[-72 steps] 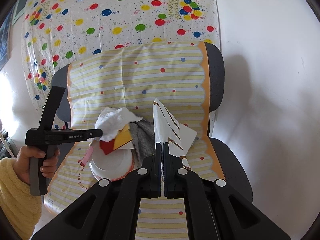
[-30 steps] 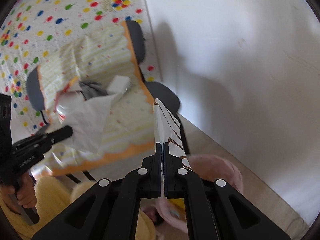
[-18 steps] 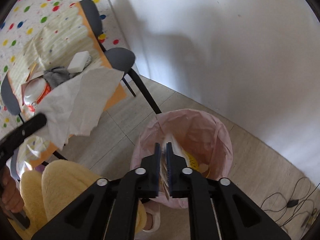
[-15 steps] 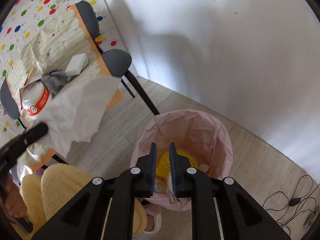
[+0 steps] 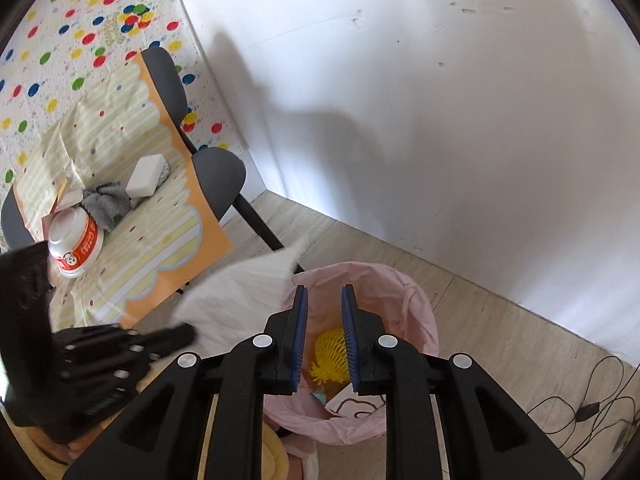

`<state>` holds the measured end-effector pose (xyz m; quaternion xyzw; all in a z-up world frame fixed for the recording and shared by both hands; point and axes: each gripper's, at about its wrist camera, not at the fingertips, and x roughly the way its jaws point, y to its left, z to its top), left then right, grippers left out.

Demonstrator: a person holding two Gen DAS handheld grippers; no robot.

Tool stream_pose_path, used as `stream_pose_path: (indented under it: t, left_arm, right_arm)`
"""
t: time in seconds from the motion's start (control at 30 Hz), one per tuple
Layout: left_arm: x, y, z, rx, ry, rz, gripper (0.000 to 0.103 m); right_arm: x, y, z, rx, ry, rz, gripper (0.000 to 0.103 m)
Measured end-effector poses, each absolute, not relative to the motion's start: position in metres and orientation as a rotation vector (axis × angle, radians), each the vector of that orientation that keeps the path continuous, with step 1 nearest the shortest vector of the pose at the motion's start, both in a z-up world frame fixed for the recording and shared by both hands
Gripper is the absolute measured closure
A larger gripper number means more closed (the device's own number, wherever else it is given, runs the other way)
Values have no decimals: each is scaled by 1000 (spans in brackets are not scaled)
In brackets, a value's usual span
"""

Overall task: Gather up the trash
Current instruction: 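Carry tissues and paper bag to the pink bin and release both, then return to the chair and grasp the red box lid with the right tool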

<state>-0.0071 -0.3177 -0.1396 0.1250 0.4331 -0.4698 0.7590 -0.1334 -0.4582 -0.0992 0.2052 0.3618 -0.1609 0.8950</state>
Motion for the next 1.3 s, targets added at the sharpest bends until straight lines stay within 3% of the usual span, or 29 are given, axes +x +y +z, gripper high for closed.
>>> stream_pose_path:
  t: [0.47,0.57,0.6,0.63,0.93,1.3]
  left_arm:
    - [10,-348,-199,409,1147,-998,100]
    - [12,-349,-199,393,1169,-996,79]
    - [12,-349,-197,390,1164,-995,68]
    - [12,-349,-195,385,1152,-996,67]
    - [8,-303,-149,279,994,-935,67]
    - [14,-194,-92,138,849,-722,65]
  right_arm:
    - [-129,-469,-120,457,797,-344,81]
    - [-129,-468,-120,453,800,-347,75]
    - [-130,-468,-120,450,800,-347,74]
    - [-131,-468,-119,448,798,-349,74]
    - [-135,-457,-103,419,776,-346,74]
    - [-92,-394,-74,311,760,-162,72]
